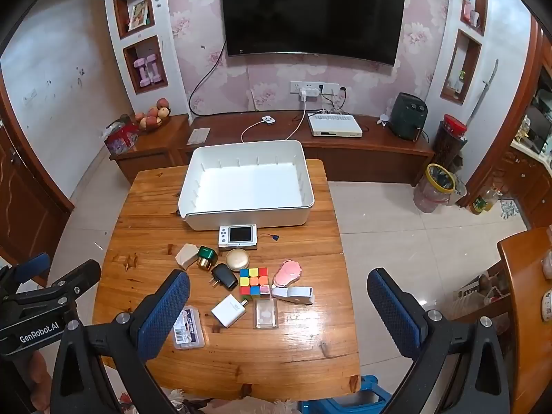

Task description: Organize rigid objects

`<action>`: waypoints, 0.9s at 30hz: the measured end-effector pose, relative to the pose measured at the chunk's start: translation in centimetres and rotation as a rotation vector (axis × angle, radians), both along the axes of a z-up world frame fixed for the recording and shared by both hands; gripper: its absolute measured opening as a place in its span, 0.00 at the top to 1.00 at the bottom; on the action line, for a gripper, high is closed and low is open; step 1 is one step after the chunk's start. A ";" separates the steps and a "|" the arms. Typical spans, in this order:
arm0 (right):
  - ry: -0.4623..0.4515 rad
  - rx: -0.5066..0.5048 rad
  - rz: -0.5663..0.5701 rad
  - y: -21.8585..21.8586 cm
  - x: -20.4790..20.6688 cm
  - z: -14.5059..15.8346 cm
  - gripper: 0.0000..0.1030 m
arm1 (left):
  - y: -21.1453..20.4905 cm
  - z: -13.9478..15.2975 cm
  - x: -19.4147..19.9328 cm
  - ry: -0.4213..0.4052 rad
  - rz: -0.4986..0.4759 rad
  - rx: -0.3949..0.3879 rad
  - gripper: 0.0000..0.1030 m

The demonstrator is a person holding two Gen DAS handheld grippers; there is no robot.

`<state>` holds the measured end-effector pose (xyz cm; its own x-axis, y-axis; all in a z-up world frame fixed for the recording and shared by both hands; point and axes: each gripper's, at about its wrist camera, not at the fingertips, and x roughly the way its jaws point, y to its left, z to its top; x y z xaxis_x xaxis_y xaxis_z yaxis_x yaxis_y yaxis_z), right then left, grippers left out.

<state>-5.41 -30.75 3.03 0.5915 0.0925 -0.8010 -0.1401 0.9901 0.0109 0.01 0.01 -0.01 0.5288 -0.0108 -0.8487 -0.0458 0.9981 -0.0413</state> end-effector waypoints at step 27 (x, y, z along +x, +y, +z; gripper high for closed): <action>0.001 0.005 -0.006 0.0 -0.5 0.0 0.00 | -0.7 0.1 -0.1 -0.002 -0.005 0.000 0.01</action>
